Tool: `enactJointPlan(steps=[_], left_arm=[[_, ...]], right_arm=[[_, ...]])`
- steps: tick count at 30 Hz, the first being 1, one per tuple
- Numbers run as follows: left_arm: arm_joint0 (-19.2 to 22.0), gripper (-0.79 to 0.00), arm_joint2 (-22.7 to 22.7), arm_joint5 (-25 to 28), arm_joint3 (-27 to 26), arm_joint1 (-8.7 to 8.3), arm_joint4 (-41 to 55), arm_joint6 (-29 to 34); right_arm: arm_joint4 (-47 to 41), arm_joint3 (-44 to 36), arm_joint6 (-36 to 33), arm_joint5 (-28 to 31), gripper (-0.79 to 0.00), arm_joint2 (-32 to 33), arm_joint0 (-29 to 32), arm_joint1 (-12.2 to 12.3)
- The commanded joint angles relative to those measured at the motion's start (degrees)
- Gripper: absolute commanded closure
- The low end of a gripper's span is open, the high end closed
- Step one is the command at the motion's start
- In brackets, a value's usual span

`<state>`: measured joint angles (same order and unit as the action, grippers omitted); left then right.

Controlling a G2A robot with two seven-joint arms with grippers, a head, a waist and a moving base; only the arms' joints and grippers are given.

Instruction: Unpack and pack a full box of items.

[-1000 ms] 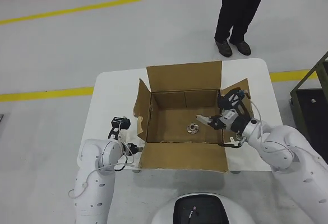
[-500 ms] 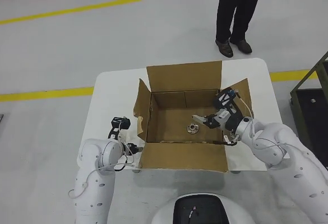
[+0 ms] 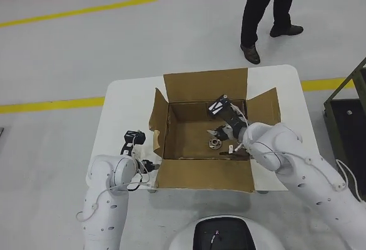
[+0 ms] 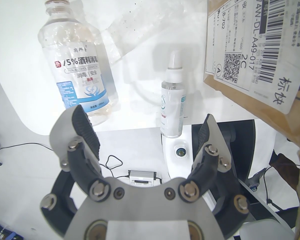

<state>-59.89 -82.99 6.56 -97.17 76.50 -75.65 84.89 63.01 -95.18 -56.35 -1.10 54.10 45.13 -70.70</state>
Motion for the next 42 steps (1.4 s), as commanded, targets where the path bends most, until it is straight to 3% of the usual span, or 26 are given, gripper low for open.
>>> enactJointPlan(steps=[1,17,30,42], left_arm=[[0.0,-0.785,0.0,0.0,0.0,0.0,0.0,0.0],[0.0,-0.785,0.0,0.0,0.0,0.0,0.0,0.0],[0.0,-0.785,0.0,0.0,0.0,0.0,0.0,0.0],[0.0,-0.785,0.0,0.0,0.0,0.0,0.0,0.0]], right_arm=[[0.21,3.46,-1.85,0.41,-0.785,-2.16,-2.17,-0.61],[-0.18,5.14,-1.76,2.02,-0.785,-3.62,-2.71,-1.03],[-5.56,19.04,-12.96,-6.49,-0.785,-12.89,-14.97,-6.71],[-5.56,19.04,-12.96,-6.49,-0.785,-12.89,-14.97,-6.71]])
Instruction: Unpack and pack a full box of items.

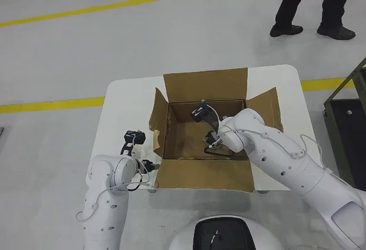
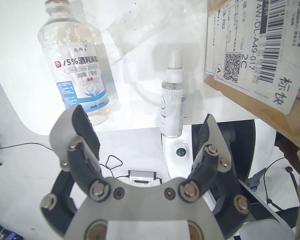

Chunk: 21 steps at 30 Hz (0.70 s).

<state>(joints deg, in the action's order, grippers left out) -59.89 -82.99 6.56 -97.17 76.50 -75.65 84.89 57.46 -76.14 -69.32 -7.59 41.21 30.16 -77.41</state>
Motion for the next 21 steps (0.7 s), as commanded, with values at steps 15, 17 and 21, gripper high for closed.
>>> enactJointPlan(steps=[15,17,21], left_arm=[[0.0,-0.785,0.0,0.0,0.0,0.0,0.0,0.0],[0.0,-0.785,0.0,0.0,0.0,0.0,0.0,0.0],[0.0,-0.785,0.0,0.0,0.0,0.0,0.0,0.0]], right_arm=[[-0.5,2.29,0.68,2.41,-0.785,-0.47,-0.76,-0.51],[-1.71,4.33,0.42,3.37,-0.785,-1.32,-2.08,-1.27],[-3.57,9.91,-0.02,5.42,-0.785,-4.23,-5.15,-3.33]])
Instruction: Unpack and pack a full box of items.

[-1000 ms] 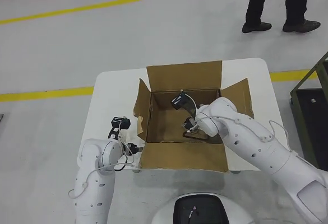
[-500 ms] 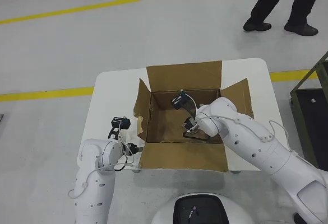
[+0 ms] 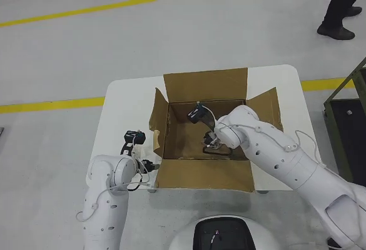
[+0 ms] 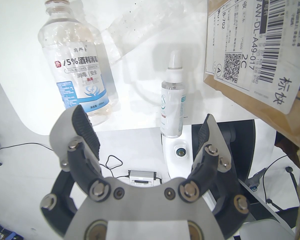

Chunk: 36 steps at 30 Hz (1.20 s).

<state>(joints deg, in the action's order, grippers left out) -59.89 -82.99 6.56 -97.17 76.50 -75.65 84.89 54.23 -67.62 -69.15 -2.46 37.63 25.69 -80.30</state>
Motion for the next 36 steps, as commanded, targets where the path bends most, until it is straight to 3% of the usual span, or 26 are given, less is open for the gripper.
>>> enactJointPlan(steps=[1,7,16,17,19,20,22,24,26,28,36], left_arm=[[0.0,-0.785,0.0,0.0,0.0,0.0,0.0,0.0],[0.0,-0.785,0.0,0.0,0.0,0.0,0.0,0.0],[0.0,-0.785,0.0,0.0,0.0,0.0,0.0,0.0],[0.0,-0.785,0.0,0.0,0.0,0.0,0.0,0.0],[0.0,-0.785,0.0,0.0,0.0,0.0,0.0,0.0],[0.0,-0.785,0.0,0.0,0.0,0.0,0.0,0.0],[0.0,-0.785,0.0,0.0,0.0,0.0,0.0,0.0],[0.0,-0.785,0.0,0.0,0.0,0.0,0.0,0.0],[0.0,-0.785,0.0,0.0,0.0,0.0,0.0,0.0],[0.0,-0.785,0.0,0.0,0.0,0.0,0.0,0.0],[0.0,-0.785,0.0,0.0,0.0,0.0,0.0,0.0]], right_arm=[[-1.33,3.1,-0.7,0.67,-0.785,-1.39,-1.42,-1.07],[-3.45,10.68,-2.01,1.17,-0.785,-5.73,-5.68,-4.83],[-5.46,19.66,-0.11,1.5,-0.785,-9.17,-7.07,-9.03],[-5.64,20.6,0.34,1.5,-0.702,-9.41,-7.19,-9.48],[-5.8,22.26,1.37,1.36,-0.751,-9.76,-7.55,-10.3],[-5.81,23.01,1.67,1.41,-0.739,-9.98,-7.66,-10.69],[-6.06,24.7,2.13,1.26,-0.699,-10.18,-7.93,-11.41],[-6.2,26.21,2.66,1.25,-0.597,-10.37,-8.2,-12.1],[-6.35,27.66,3.16,1.39,-0.619,-10.53,-8.37,-12.74],[-6.44,29.06,3.52,1.41,-0.588,-10.65,-8.61,-13.36],[-6.68,33.62,4.91,1.31,-0.668,-10.28,-9.76,-15.16]])
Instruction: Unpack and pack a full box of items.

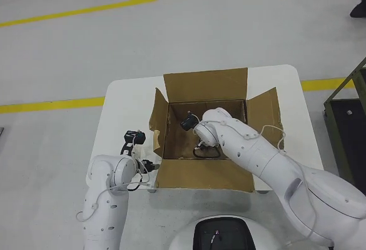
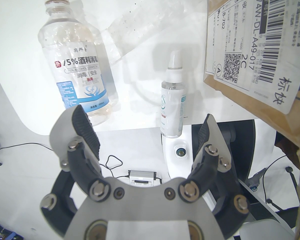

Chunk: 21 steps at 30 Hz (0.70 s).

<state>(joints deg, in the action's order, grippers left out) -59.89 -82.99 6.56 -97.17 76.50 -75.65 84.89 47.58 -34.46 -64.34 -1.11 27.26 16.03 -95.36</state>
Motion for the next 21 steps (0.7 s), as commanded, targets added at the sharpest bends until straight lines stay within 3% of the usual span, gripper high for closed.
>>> enactJointPlan(steps=[1,6,7,8,21], left_arm=[[0.0,-0.785,0.0,0.0,0.0,0.0,0.0,0.0],[0.0,-0.785,0.0,0.0,0.0,0.0,0.0,0.0],[0.0,-0.785,0.0,0.0,0.0,0.0,0.0,0.0],[0.0,-0.785,0.0,0.0,0.0,0.0,0.0,0.0],[0.0,-0.785,0.0,0.0,0.0,0.0,0.0,0.0]], right_arm=[[-0.06,0.95,0.29,-0.08,-0.656,0.22,-0.24,-0.25],[0.33,3.32,0.96,0.21,-0.551,0.55,-0.55,-0.87],[0.32,3.69,1.09,0.33,-0.502,0.62,-0.56,-1.01],[0.43,4.09,1.17,0.41,-0.385,0.64,-0.57,-1.14],[1.17,8.25,2.07,1.21,-0.385,1.31,-1.25,-2.76]])
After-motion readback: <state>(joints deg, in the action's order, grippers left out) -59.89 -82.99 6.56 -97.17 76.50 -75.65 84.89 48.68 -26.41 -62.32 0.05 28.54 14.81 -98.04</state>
